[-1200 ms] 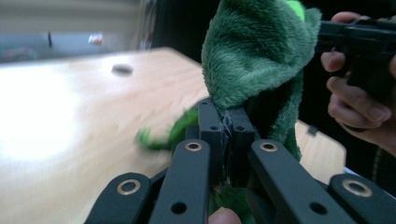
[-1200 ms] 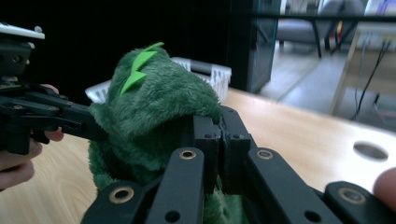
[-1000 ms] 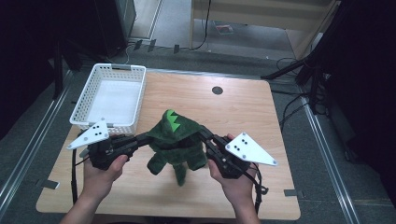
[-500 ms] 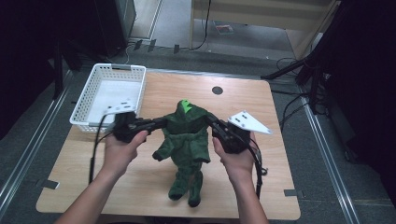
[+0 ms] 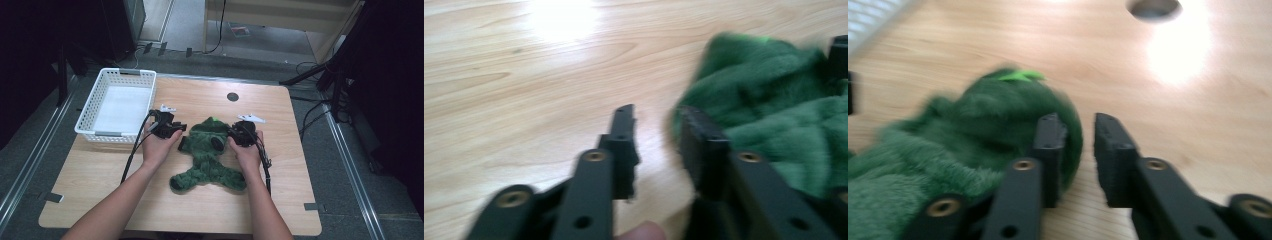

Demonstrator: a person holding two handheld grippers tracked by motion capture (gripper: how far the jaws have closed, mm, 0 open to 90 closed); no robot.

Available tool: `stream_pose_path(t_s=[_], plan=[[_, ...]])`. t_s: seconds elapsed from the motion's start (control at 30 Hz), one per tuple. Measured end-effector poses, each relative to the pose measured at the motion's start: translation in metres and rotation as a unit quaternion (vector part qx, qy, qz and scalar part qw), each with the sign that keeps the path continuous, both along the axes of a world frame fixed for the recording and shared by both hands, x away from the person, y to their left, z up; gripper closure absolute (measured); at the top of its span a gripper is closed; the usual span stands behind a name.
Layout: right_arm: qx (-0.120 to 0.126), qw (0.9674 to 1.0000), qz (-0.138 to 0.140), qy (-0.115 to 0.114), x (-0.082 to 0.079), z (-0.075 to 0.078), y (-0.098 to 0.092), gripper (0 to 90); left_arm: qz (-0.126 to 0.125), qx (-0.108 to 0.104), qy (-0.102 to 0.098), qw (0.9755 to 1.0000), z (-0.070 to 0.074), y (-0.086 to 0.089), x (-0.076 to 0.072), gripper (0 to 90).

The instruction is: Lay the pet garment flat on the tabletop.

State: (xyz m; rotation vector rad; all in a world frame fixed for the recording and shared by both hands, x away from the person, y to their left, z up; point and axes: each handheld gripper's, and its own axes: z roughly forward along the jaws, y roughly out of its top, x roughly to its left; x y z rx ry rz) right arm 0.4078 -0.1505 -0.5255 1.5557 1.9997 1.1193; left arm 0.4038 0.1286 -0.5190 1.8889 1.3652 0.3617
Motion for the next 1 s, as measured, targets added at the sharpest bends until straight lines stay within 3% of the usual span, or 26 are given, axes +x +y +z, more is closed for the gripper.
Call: stream_pose_path(t_s=[0.1, 0.2, 0.23, 0.3, 0.37, 0.43, 0.53, 0.57, 0.67, 0.73, 0.8, 0.83, 1.0], plan=[[0.028, 0.9992, 0.014, 0.024, 0.002, 0.0, -0.012, 56.4, -0.01, -0.003, -0.01, 0.9999, 0.0, 0.004, -0.002, 56.1], [0.032, 0.9987, 0.031, 0.026, 0.0, 0.007, -0.021, 53.1, -0.006, -0.032, -0.026, 0.9991, 0.005, 0.009, -0.004, 55.0], [0.039, 0.9987, 0.026, 0.019, -0.001, 0.012, -0.023, 54.2, -0.009, -0.044, -0.036, 0.9984, 0.006, 0.008, -0.005, 55.0], [0.076, 0.9966, 0.029, -0.016, -0.005, 0.029, -0.022, 63.3, -0.021, -0.045, -0.049, 0.9975, 0.008, 0.001, -0.006, 55.5], [0.078, 0.9958, 0.039, -0.026, -0.005, 0.035, -0.017, 65.6, -0.039, -0.042, -0.046, 0.9973, 0.007, -0.011, -0.004, 55.5], [0.07, 0.9948, 0.063, -0.039, -0.003, 0.042, 0.0, 70.5, -0.049, -0.037, -0.041, 0.9973, 0.004, -0.025, -0.002, 55.0], [0.007, 0.9956, 0.077, -0.054, 0.005, 0.04, 0.032, 77.6, -0.038, -0.042, -0.037, 0.9977, -0.001, -0.033, 0.003, 52.2], [-0.008, 0.9957, 0.078, -0.05, 0.009, 0.035, 0.039, 79.5, -0.028, -0.042, -0.032, 0.9982, -0.004, -0.033, 0.006, 51.3], [0.003, 0.9969, 0.077, 0.012, 0.025, 0.011, 0.046, 81.0, -0.013, -0.032, -0.007, 0.9994, -0.014, -0.031, 0.01, 52.6], [0.013, 0.9939, 0.1, 0.044, 0.029, -0.001, 0.048, 79.5, -0.022, -0.033, -0.001, 0.9992, -0.016, -0.032, 0.01, 54.1], [-0.002, 0.9911, 0.122, 0.053, 0.028, -0.009, 0.053, 76.9, -0.031, -0.032, -0.002, 0.999, -0.017, -0.033, 0.009, 54.5], [-0.008, 0.9909, 0.127, 0.045, 0.028, -0.013, 0.055, 76.7, -0.031, -0.032, -0.002, 0.999, -0.017, -0.034, 0.008, 54.3], [0.023, 0.9917, 0.114, 0.054, 0.03, -0.016, 0.052, 76.5, -0.01, -0.036, -0.032, 0.9988, -0.01, -0.035, 0.006, 52.6]])
